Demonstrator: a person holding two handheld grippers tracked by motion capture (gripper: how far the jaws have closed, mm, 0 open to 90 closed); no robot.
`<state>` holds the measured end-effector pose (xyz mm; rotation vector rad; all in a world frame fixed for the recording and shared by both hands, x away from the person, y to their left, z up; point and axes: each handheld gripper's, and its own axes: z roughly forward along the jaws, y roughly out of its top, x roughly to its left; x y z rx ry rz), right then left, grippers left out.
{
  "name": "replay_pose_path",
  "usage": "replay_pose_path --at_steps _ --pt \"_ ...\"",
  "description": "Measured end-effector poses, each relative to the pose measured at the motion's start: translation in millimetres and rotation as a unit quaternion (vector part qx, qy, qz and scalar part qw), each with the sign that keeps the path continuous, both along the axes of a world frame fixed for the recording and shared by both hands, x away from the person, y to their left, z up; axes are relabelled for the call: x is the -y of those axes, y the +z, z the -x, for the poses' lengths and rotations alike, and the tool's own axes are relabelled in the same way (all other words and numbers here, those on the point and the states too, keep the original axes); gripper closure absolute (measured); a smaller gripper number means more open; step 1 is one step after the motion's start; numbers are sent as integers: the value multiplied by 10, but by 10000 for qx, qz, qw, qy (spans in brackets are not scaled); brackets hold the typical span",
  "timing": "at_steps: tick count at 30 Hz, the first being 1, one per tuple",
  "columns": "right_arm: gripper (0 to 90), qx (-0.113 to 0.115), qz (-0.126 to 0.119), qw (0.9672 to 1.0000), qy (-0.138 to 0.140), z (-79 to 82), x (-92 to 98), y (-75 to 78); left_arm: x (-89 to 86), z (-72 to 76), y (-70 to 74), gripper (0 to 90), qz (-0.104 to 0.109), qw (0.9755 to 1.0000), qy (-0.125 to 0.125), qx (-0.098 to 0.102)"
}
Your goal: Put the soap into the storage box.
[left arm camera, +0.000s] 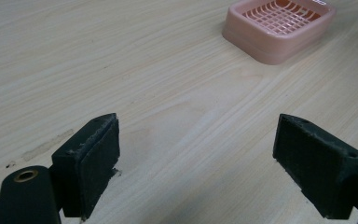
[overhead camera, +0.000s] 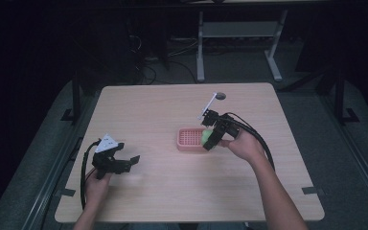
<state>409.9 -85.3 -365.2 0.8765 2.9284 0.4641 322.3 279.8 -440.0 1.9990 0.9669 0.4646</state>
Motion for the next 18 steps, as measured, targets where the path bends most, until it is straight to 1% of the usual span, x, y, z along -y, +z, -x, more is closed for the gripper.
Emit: replay_pose_path --at_steps 10,11,14,15,18 --pt "257 -31 14 10000 7 -163 -119 42 0 2 4 144 8 10000 -3 13" --pt "257 -42 0 10000 13 -174 -129 45 3 4 3 144 35 10000 9 -8" --pt "257 -77 -129 9999 0 -224 -152 44 -2 0 3 144 16 10000 -1 6" --pt "257 -97 -133 9999 -12 -240 -161 43 1 2 1 144 46 10000 12 -18" --pt "257 -114 -112 9999 -16 -278 -203 36 0 4 3 144 38 10000 18 -8"
